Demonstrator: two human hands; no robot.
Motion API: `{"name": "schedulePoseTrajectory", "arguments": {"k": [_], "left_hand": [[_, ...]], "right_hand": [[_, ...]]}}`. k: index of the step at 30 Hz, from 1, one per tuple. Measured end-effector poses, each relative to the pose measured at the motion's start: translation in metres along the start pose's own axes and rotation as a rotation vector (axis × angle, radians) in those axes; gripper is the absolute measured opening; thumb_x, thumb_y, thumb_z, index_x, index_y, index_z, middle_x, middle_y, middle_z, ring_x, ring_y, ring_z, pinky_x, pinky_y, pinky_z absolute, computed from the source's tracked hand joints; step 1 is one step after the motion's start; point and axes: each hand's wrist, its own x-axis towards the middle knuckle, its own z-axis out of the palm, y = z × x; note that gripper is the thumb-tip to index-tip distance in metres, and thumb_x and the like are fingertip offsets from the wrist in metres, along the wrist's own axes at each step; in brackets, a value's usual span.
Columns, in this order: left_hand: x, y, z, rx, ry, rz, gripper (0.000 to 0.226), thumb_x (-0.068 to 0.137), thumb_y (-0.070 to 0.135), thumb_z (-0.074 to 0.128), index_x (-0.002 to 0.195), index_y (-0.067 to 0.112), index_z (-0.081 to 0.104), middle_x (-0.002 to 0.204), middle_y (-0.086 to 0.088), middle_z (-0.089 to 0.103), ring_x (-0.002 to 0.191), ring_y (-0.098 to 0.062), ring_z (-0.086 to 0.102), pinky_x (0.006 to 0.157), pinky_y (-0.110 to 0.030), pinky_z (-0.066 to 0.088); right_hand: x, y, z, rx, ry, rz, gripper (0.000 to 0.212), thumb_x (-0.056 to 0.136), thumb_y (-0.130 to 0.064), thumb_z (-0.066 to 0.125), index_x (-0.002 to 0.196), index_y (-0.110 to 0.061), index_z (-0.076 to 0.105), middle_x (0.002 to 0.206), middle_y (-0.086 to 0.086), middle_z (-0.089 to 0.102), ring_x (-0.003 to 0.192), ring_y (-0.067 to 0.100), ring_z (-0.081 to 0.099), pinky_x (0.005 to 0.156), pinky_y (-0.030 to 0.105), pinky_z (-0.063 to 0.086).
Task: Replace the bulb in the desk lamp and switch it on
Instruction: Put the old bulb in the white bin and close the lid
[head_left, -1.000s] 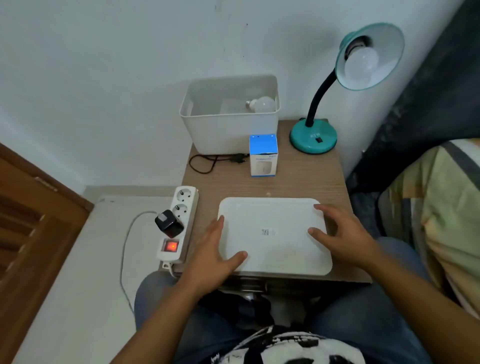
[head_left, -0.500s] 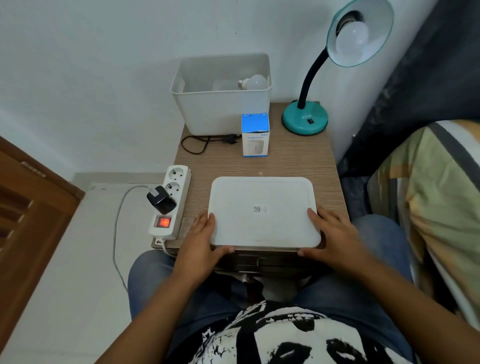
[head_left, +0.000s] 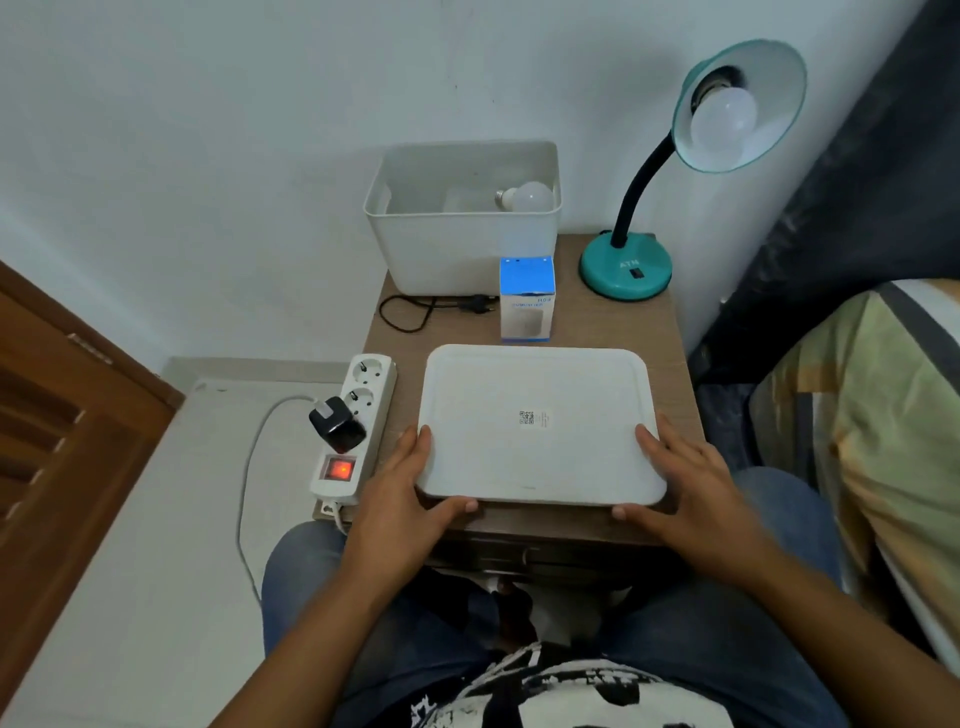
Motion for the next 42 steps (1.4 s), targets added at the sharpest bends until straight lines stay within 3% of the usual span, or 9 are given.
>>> {"name": "schedulePoseTrajectory", "arguments": {"k": [6,14,19,23,28,30,33,37,42], "left_hand": [[0.029,0.033,-0.042,-0.077,0.14,0.071,0.1,0.074,0.036,0.086,0.155,0.023,0.028,0.16,0.011,0.024,0.14,0.002,0.021,0.112,-0.02,0.018],[0.12,0.061,-0.102,-0.151,0.208,0.136,0.097,0.071,0.035,0.088,0.152,0.027,0.035,0.158,0.014,0.031,0.137,0.0,0.03,0.114,-0.025,0.025],[0.182,0.068,-0.129,-0.175,0.187,0.15,0.093,0.072,0.03,0.088,0.151,0.021,0.039,0.155,0.016,0.033,0.129,0.005,0.031,0.108,-0.016,0.026],[0.219,0.074,-0.138,-0.162,0.157,0.148,0.089,0.076,0.026,0.085,0.151,0.015,0.039,0.138,0.026,0.033,0.123,0.003,0.035,0.097,-0.011,0.029],[0.253,0.07,-0.136,-0.128,0.113,0.127,0.081,0.08,0.022,0.083,0.148,0.01,0.042,0.123,0.021,0.04,0.116,-0.002,0.04,0.07,0.008,0.031],[0.262,0.067,-0.134,-0.124,0.092,0.109,0.084,0.079,0.024,0.083,0.149,0.009,0.039,0.134,0.019,0.042,0.121,-0.005,0.042,0.082,0.005,0.033],[0.272,0.062,-0.133,-0.133,0.088,0.094,0.093,0.076,0.029,0.086,0.151,0.009,0.036,0.156,0.005,0.038,0.138,-0.017,0.042,0.105,-0.022,0.036],[0.281,0.06,-0.133,-0.161,0.082,0.091,0.092,0.075,0.028,0.086,0.151,0.009,0.037,0.154,0.006,0.04,0.135,-0.015,0.044,0.104,-0.021,0.037],[0.286,0.058,-0.133,-0.165,0.063,0.096,0.081,0.08,0.02,0.083,0.148,0.01,0.041,0.13,0.017,0.045,0.114,-0.003,0.043,0.085,-0.01,0.035]], "right_hand": [[0.036,-0.035,-0.052,-0.008,0.105,-0.085,0.096,0.077,-0.055,0.07,0.151,-0.038,0.01,0.153,-0.022,0.001,0.144,0.016,0.01,0.117,0.045,0.02],[0.129,-0.076,-0.101,0.051,0.221,-0.203,0.092,0.077,-0.054,0.071,0.153,-0.033,0.023,0.156,-0.02,0.007,0.143,0.013,0.016,0.114,0.033,0.017],[0.195,-0.099,-0.112,0.138,0.188,-0.174,0.094,0.076,-0.059,0.07,0.153,-0.029,0.024,0.162,-0.011,0.009,0.146,0.017,0.023,0.118,0.045,0.028],[0.233,-0.115,-0.121,0.157,0.165,-0.155,0.096,0.077,-0.052,0.074,0.154,-0.024,0.025,0.163,-0.005,0.01,0.146,0.02,0.027,0.116,0.038,0.027],[0.262,-0.118,-0.119,0.156,0.131,-0.113,0.097,0.076,-0.053,0.074,0.154,-0.023,0.025,0.163,-0.005,0.01,0.146,0.018,0.026,0.116,0.037,0.025],[0.271,-0.116,-0.116,0.196,0.113,-0.106,0.099,0.074,-0.054,0.076,0.153,-0.023,0.026,0.163,-0.004,0.011,0.146,0.019,0.026,0.118,0.04,0.027],[0.279,-0.113,-0.113,0.214,0.107,-0.096,0.098,0.074,-0.056,0.075,0.153,-0.024,0.027,0.163,-0.004,0.011,0.146,0.019,0.025,0.118,0.043,0.027],[0.285,-0.113,-0.111,0.231,0.105,-0.085,0.097,0.074,-0.056,0.074,0.153,-0.024,0.026,0.163,-0.005,0.011,0.146,0.019,0.027,0.117,0.042,0.03],[0.286,-0.113,-0.108,0.215,0.098,-0.078,0.096,0.077,-0.057,0.071,0.154,-0.026,0.024,0.164,-0.005,0.009,0.147,0.018,0.023,0.118,0.042,0.027]]}}
